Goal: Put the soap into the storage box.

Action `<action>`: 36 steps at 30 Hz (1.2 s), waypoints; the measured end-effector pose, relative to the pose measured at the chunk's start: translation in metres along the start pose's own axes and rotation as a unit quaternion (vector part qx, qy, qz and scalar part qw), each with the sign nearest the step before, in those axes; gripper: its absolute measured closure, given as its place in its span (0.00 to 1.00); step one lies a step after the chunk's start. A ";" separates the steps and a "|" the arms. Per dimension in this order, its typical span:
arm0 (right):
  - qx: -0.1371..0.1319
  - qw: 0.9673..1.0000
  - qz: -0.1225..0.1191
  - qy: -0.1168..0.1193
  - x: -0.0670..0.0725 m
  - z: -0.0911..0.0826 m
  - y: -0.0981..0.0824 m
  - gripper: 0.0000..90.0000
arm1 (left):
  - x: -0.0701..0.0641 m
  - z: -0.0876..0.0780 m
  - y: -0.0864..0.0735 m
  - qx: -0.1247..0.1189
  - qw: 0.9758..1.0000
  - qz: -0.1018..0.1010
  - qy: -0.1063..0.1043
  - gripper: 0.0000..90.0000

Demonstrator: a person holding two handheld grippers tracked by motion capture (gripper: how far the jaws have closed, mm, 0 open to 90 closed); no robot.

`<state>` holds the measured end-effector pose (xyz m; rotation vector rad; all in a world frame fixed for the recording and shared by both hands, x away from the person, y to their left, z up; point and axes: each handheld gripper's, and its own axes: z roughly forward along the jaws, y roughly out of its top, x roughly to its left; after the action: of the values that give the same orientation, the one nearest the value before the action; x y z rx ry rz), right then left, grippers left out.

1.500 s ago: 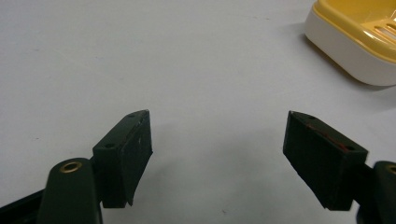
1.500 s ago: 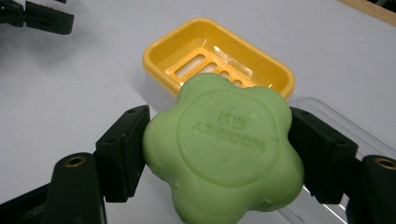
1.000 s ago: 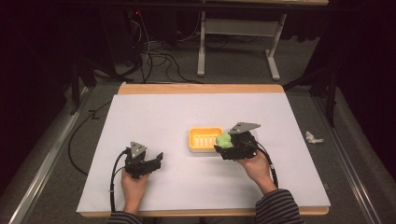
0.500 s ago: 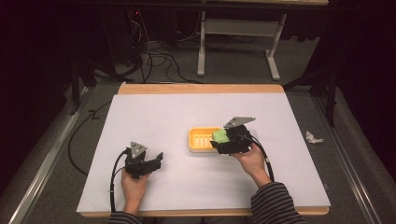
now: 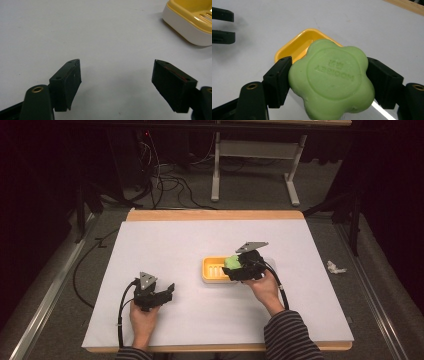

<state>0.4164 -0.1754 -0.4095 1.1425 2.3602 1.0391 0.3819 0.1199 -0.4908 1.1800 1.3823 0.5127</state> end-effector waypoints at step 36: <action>0.008 1.000 -0.012 -0.023 0.005 0.037 0.004 0.42 | 0.000 0.000 0.000 -0.002 1.000 0.001 0.004 0.27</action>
<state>0.4360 -0.1526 -0.4311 1.1288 2.3456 0.9765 0.3820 0.1199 -0.4909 1.1779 1.3858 0.5212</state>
